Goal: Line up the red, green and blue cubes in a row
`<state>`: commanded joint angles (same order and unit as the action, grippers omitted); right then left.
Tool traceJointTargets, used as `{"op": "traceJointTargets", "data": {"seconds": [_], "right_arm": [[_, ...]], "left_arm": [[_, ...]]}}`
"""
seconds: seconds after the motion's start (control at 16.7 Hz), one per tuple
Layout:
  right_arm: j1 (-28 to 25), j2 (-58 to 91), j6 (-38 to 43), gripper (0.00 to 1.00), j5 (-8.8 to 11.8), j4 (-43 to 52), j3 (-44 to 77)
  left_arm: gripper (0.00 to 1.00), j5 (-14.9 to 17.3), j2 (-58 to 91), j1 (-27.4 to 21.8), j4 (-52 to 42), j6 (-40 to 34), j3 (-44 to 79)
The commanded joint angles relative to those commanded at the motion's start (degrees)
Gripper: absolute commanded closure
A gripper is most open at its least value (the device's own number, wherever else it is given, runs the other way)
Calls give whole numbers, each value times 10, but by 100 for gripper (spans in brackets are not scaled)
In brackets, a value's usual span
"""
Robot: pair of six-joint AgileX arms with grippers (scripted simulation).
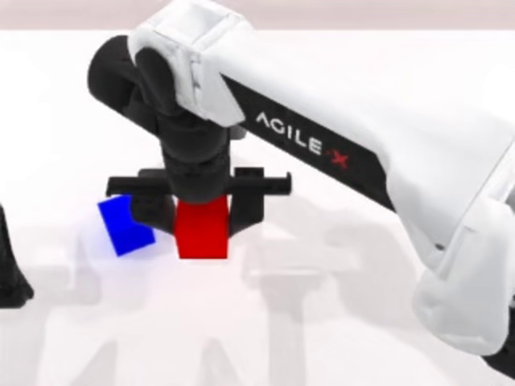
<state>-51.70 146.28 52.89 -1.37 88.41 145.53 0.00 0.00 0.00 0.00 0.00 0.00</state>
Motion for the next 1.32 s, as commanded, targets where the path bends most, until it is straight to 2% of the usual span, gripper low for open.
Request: {"op": "traceJointTargets", "data": {"seconds": [0.3, 0.72, 1.02, 1.32], "right_arm": [[2, -6, 0, 100, 1, -24, -25], [-1, -19, 1, 100, 1, -164, -185], [-2, -20, 1, 100, 0, -177, -198], [-2, -20, 1, 62, 0, -177, -198]], "left_arm": [[0, 0, 0, 0, 0, 0, 0], [0, 0, 0, 0, 0, 0, 0], [0, 0, 0, 0, 0, 0, 0], [0, 0, 0, 0, 0, 0, 0]]}}
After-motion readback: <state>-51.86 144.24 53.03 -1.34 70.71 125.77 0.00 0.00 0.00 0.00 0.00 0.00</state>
